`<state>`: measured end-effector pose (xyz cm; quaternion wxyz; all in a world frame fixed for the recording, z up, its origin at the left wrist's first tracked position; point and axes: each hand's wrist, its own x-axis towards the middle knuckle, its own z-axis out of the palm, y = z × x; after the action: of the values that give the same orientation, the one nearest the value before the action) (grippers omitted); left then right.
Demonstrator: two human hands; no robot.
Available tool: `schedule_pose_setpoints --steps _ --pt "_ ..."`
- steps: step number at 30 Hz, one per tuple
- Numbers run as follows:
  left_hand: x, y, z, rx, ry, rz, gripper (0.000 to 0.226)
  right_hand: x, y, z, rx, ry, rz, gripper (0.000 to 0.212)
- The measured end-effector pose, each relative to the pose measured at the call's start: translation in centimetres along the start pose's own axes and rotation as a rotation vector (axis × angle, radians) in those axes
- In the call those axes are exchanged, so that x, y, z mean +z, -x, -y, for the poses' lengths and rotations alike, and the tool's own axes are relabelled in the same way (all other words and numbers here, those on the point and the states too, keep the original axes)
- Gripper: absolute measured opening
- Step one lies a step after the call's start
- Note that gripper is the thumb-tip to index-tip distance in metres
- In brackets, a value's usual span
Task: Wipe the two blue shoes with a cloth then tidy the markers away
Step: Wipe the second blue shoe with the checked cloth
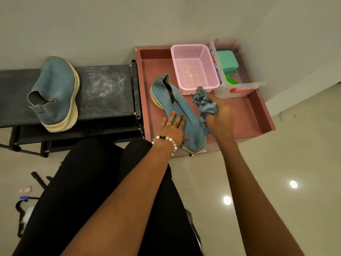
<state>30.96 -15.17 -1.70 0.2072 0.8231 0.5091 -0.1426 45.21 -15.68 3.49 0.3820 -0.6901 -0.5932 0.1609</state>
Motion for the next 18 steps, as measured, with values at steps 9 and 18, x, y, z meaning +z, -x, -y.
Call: schedule_pose_setpoints --steps 9,18 --pt "0.2 1.1 -0.9 -0.138 -0.161 0.025 0.071 5.4 1.9 -4.6 -0.210 0.435 0.192 0.046" --pt "-0.8 2.0 -1.0 -0.118 -0.170 -0.006 0.053 3.0 2.7 -2.7 0.040 0.254 -0.068 0.042"
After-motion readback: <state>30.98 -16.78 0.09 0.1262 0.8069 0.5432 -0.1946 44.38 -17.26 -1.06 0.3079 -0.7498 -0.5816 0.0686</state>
